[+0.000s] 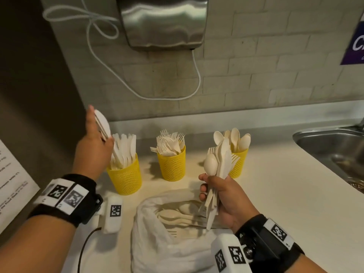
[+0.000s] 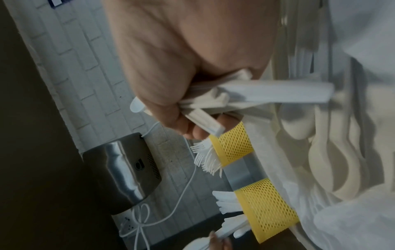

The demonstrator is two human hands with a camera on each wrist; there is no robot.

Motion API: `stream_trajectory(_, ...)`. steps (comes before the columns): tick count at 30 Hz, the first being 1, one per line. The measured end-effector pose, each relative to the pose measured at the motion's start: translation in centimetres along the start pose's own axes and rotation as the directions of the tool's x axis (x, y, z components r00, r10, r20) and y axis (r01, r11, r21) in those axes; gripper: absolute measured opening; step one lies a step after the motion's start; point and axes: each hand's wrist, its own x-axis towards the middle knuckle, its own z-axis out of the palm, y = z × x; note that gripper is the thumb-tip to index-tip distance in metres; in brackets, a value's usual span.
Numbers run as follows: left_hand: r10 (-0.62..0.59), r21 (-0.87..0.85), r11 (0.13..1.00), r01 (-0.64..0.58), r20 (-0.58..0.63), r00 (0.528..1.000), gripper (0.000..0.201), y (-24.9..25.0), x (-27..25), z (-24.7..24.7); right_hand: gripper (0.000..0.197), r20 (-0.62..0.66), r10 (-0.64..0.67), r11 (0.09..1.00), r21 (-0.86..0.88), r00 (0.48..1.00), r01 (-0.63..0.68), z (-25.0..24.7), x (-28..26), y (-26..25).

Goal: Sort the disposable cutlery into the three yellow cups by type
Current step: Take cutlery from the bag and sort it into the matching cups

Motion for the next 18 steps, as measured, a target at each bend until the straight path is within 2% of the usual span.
stream_trajectory(2,-0.040,0.079,0.996,0.031,0.108,0.993,0.085,-1.3,-0.2,1.9,0.009,0.029,0.014,1.000,0.016,0.999,-0.015,0.0,-0.1,0.0)
stream_trajectory(5,-0.083,0.183,0.983,0.033,0.268,0.960,0.088,-2.5,-0.6,3.5,0.011,0.052,-0.006,0.999,0.037,0.999,0.004,0.1,-0.2,0.1)
stream_trajectory(8,-0.098,0.231,0.973,0.017,0.346,0.933,0.089,-2.7,-0.4,3.4,0.009,0.088,-0.004,0.999,0.045,0.996,0.001,0.4,-0.4,0.1)
stream_trajectory(10,-0.076,0.208,0.978,0.018,0.273,0.959,0.078,-2.3,-0.4,2.7,0.006,0.108,0.010,1.000,0.022,0.994,-0.013,0.4,-0.5,0.1)
stream_trajectory(12,0.005,0.128,0.992,-0.017,0.095,0.995,0.064,-0.7,-1.4,1.9,0.007,0.126,0.016,1.000,0.001,0.992,-0.016,0.5,-0.5,0.1)
stream_trajectory(13,0.049,0.059,0.997,-0.051,0.035,0.998,0.057,0.6,-2.3,1.7,0.011,0.132,0.009,1.000,-0.013,0.991,-0.008,0.5,-0.4,0.2)
stream_trajectory(14,0.067,-0.028,0.997,-0.066,0.048,0.997,0.048,2.2,-3.4,1.8,0.015,0.139,-0.001,0.999,-0.040,0.990,0.007,0.5,-0.3,0.3)
stream_trajectory(15,0.076,-0.140,0.989,-0.055,0.145,0.987,0.040,3.8,-4.6,2.1,0.019,0.145,-0.009,0.997,-0.077,0.989,0.020,0.5,-0.2,0.4)
stream_trajectory(16,0.080,-0.256,0.967,-0.001,0.299,0.951,0.033,5.4,-5.9,2.8,0.020,0.154,-0.017,0.992,-0.119,0.988,0.035,0.6,-0.3,0.5)
stream_trajectory(17,0.090,-0.346,0.935,0.079,0.447,0.890,0.030,6.7,-7.0,3.8,0.018,0.170,-0.028,0.987,-0.152,0.985,0.054,0.8,-0.3,0.5)
stream_trajectory(18,0.104,-0.404,0.902,0.151,0.543,0.834,0.033,7.7,-7.9,4.9,0.020,0.196,-0.042,0.981,-0.178,0.980,0.078,0.9,-0.4,0.5)
